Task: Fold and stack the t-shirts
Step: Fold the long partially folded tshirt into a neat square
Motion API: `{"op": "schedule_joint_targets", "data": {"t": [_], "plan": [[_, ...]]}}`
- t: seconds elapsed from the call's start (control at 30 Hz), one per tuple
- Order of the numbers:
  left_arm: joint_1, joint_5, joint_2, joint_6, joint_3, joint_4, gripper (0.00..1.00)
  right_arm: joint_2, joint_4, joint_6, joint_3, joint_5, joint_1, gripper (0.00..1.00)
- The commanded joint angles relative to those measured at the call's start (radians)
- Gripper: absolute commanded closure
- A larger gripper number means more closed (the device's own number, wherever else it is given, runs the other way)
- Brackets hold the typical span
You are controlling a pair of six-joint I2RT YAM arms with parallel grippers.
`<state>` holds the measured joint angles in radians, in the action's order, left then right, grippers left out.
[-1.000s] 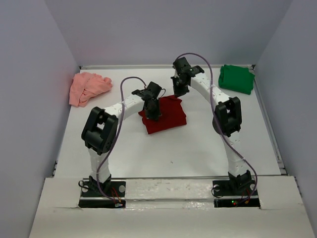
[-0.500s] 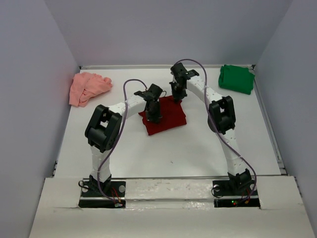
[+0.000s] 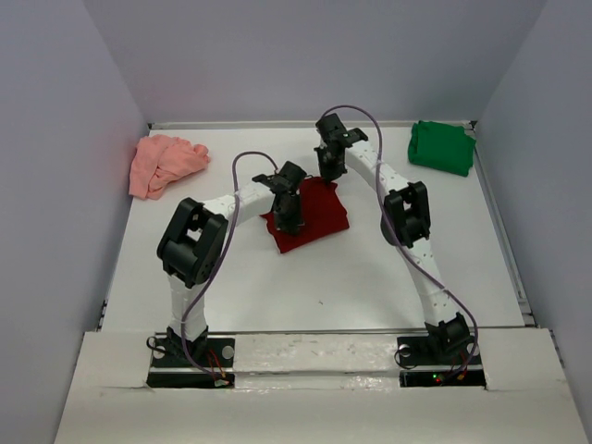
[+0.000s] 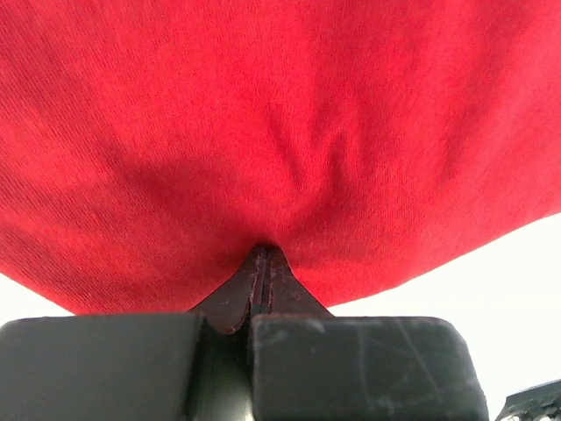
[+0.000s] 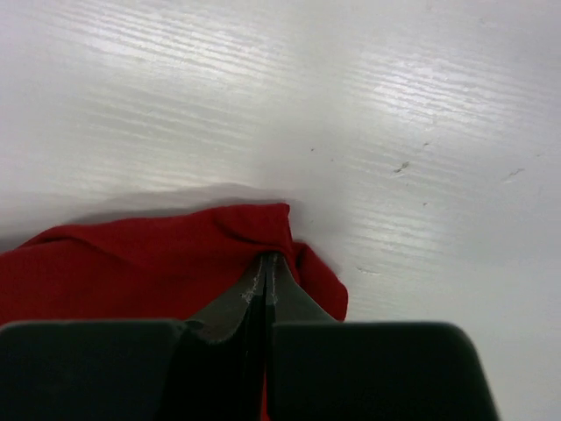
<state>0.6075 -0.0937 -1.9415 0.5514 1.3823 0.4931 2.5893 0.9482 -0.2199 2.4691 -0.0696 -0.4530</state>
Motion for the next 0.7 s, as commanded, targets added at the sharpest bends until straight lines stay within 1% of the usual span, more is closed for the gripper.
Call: {"op": "schedule_joint_targets", "data": {"t": [0.0, 0.07, 0.3, 0.47, 0.5, 0.6, 0.63, 0.67], "plan": [[0.017, -0.005, 0.07, 0.005, -0.037, 0.012, 1.0, 0.025, -0.003, 0.013, 0.054, -0.052, 0.051, 1.0], [0.018, -0.006, 0.075, 0.004, -0.04, 0.01, 1.0, 0.026, -0.005, 0.011, 0.05, -0.056, 0.083, 1.0], [0.02, 0.003, 0.065, 0.001, -0.037, 0.016, 1.0, -0.004, -0.005, 0.039, 0.034, -0.07, 0.129, 1.0], [0.02, 0.009, 0.067, -0.002, -0.035, 0.013, 1.0, -0.083, -0.006, 0.036, -0.001, -0.081, 0.129, 1.0], [0.02, 0.028, 0.072, -0.001, -0.031, 0.016, 1.0, -0.139, -0.008, 0.028, -0.019, -0.078, 0.129, 1.0], [0.023, 0.064, 0.092, -0.004, -0.003, 0.042, 1.0, -0.243, -0.008, -0.01, -0.131, -0.047, 0.129, 1.0], [0.023, 0.083, 0.098, -0.01, 0.024, 0.056, 1.0, -0.321, -0.009, -0.022, -0.172, -0.035, 0.129, 1.0], [0.024, 0.125, 0.101, -0.013, 0.043, 0.086, 1.0, -0.365, -0.023, -0.045, -0.278, 0.032, 0.129, 1.0]]}}
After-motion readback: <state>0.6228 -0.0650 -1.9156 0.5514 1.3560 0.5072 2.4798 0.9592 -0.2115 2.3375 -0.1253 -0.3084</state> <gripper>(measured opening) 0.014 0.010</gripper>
